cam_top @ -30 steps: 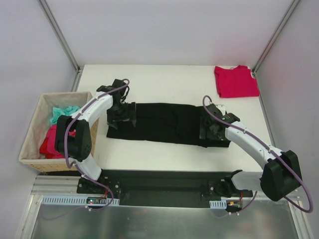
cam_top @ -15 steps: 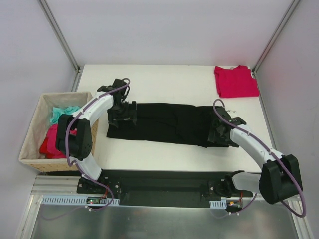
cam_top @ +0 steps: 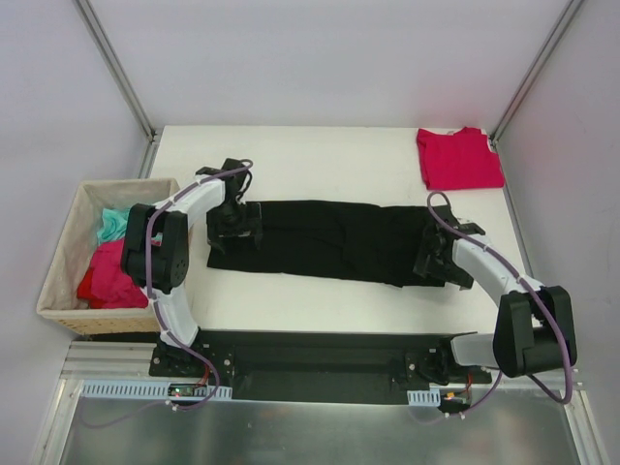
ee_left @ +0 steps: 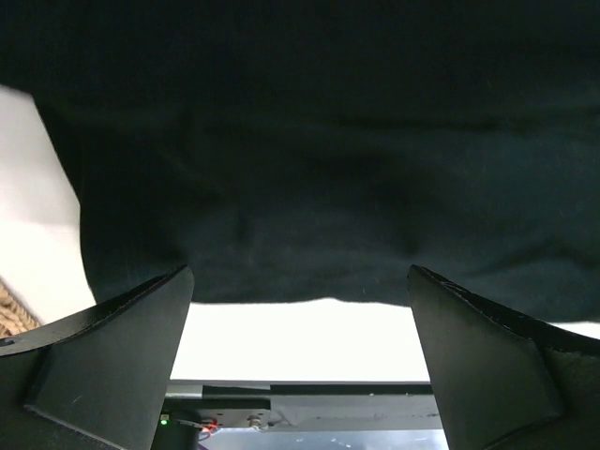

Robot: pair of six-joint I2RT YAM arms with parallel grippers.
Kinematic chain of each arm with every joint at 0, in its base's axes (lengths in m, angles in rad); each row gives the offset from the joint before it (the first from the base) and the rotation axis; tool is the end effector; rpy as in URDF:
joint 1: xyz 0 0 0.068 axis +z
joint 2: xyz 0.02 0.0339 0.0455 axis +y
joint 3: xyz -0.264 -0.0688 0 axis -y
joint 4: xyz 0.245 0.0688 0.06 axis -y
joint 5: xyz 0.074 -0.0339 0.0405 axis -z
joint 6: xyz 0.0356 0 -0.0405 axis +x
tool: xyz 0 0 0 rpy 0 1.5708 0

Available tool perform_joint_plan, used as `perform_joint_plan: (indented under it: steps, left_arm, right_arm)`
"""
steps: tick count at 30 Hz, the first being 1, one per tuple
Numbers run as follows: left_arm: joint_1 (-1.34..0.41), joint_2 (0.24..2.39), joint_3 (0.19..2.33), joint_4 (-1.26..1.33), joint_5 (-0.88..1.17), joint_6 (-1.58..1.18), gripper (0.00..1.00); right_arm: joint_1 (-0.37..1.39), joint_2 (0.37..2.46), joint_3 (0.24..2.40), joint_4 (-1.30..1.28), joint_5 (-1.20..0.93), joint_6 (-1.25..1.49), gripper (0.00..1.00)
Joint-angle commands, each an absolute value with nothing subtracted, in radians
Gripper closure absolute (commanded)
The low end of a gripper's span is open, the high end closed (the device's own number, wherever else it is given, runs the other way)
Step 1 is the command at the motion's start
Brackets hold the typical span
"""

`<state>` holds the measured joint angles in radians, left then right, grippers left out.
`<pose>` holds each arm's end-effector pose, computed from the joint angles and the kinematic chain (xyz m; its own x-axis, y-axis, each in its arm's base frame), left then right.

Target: Fold and stack the t-shirts

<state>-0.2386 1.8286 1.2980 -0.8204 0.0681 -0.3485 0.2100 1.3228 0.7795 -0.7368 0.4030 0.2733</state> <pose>0.3423 -0.0858 0.1897 -0.9767 -0.1131 -0.1822 -0.0887 0.9866 -0.1369 0.2245 0.0336 0.1919 -0.9243 0.0569 -0.3774 0.1741 0.9428 -0.2844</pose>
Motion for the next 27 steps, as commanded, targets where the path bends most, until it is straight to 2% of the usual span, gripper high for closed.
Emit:
perform_joint_plan:
  steps: [1, 27]
  left_arm:
    - [-0.23, 1.877, 1.348, -0.861, 0.035, -0.354, 0.01]
    - [-0.169, 1.898, 1.23, -0.87, -0.054, -0.37, 0.01]
  right_arm:
    - [0.183, 1.333, 0.805, -0.735, 0.39, 0.252, 0.03]
    - [0.14, 1.474, 0.844, -0.81, 0.472, 0.304, 0.03]
